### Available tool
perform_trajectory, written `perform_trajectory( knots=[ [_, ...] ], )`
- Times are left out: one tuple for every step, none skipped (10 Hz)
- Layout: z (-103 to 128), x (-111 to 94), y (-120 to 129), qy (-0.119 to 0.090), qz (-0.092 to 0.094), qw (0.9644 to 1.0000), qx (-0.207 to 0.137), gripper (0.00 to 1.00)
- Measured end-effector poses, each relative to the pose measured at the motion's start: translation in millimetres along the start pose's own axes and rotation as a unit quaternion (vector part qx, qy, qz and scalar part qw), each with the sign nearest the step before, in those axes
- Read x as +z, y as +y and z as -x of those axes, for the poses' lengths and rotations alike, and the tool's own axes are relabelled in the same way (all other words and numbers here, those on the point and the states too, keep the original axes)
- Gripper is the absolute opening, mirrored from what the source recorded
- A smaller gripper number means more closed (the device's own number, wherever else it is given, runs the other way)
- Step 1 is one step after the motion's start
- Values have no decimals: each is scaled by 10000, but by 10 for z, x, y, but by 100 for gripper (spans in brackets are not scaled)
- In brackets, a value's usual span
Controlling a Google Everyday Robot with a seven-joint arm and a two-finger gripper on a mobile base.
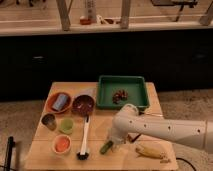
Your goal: Place pepper in purple bowl
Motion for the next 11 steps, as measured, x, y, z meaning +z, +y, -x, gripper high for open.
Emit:
perform_trajectory(
  knots=[
    [-28, -19, -16, -58, 6, 10000, 18, 20],
    [-43, -55, -31, -106, -6, 9999, 31, 13],
    [-76, -149, -46, -211, -37, 9998, 42, 2],
    [-90, -176, -49, -288, -46, 9996, 35, 0],
    [-113, -222, -48, -398, -64, 9992, 26, 0],
    [-129, -255, -39, -468, -82, 9989, 19, 0],
    [-129, -286, -45, -522, -108, 9986, -4, 0],
    [-124, -310, -53, -554, -126, 9984, -30, 0],
    [-122, -332, -53, -566, -135, 9983, -46, 0],
    [-121, -369, -55, -571, -161, 9982, -74, 0],
    [-114, -407, -64, -567, -187, 9982, -111, 0]
  ],
)
